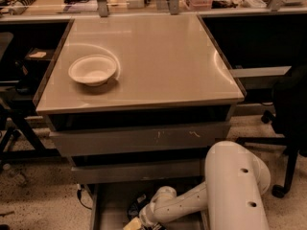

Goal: Pick blue chip bag from bottom drawer and place on counter

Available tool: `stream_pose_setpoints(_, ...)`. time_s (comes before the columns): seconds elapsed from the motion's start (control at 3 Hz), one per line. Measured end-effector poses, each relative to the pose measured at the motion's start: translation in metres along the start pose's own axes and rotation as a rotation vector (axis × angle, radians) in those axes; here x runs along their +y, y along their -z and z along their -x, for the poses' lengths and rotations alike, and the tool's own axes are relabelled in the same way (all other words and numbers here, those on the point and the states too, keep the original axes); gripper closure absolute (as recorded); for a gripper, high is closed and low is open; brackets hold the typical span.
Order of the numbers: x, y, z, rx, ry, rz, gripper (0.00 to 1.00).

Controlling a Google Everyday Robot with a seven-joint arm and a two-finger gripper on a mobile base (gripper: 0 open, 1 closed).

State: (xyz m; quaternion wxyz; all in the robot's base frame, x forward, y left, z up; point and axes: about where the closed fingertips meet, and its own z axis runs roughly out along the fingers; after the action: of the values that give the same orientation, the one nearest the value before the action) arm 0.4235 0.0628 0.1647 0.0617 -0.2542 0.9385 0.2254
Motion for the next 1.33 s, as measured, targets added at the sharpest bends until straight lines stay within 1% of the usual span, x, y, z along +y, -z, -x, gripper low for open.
stream_pose_setpoints(0.67,-0.008,-0.027,-0.004,0.008,-0.027,0.007,0.0)
stream_pose_setpoints(1.0,-0.01,-0.041,-0.009,0.025,-0.043,0.013,0.0)
stream_pose_setpoints(1.33,-0.01,-0.042,-0.009,0.026,-0.044,0.014,0.19)
